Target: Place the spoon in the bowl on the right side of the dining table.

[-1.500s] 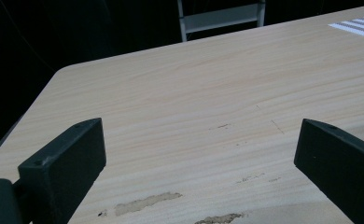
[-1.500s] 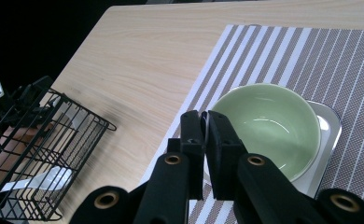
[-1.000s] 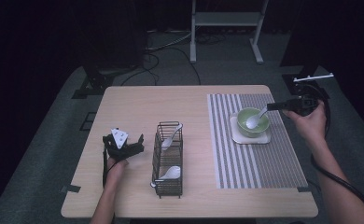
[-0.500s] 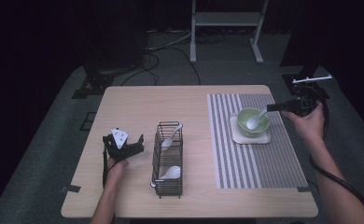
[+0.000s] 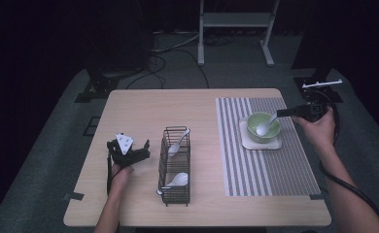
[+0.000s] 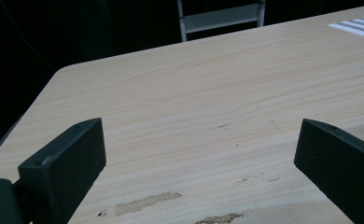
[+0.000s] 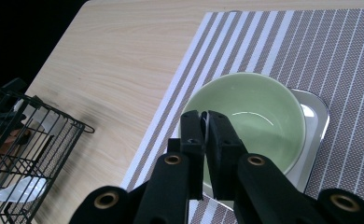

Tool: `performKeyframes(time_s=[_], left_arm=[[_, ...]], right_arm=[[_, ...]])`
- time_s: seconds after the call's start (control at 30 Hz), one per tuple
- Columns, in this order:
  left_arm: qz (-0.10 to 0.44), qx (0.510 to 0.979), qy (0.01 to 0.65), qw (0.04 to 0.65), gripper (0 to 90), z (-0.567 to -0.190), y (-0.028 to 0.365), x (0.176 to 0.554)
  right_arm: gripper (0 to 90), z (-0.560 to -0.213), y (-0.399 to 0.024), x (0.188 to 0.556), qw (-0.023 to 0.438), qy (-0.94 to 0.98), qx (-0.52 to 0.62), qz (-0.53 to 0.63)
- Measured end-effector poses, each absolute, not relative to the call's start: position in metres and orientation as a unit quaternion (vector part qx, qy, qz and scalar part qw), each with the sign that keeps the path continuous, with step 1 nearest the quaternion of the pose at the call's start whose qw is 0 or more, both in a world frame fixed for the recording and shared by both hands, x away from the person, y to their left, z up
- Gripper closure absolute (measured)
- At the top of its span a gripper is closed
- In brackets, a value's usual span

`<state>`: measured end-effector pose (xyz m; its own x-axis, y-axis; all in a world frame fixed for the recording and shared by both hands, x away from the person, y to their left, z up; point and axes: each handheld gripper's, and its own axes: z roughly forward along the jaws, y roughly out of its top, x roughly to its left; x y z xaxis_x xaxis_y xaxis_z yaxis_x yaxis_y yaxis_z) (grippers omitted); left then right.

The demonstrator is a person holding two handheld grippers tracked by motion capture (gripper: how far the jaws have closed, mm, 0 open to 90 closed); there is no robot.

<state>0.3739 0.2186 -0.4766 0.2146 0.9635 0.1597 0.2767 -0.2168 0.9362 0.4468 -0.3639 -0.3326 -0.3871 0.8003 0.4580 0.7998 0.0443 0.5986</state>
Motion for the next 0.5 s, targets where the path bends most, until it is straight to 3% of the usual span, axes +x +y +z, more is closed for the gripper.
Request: performKeyframes(time_s=[0.5], left_arm=[[0.416, 0.66, 0.469, 0.413, 1.2, -0.477, 0.218, 0.374]], right_arm=[[85.4, -0.345, -0.366, 0.45, -0.003, 0.72, 0.563, 0.406]])
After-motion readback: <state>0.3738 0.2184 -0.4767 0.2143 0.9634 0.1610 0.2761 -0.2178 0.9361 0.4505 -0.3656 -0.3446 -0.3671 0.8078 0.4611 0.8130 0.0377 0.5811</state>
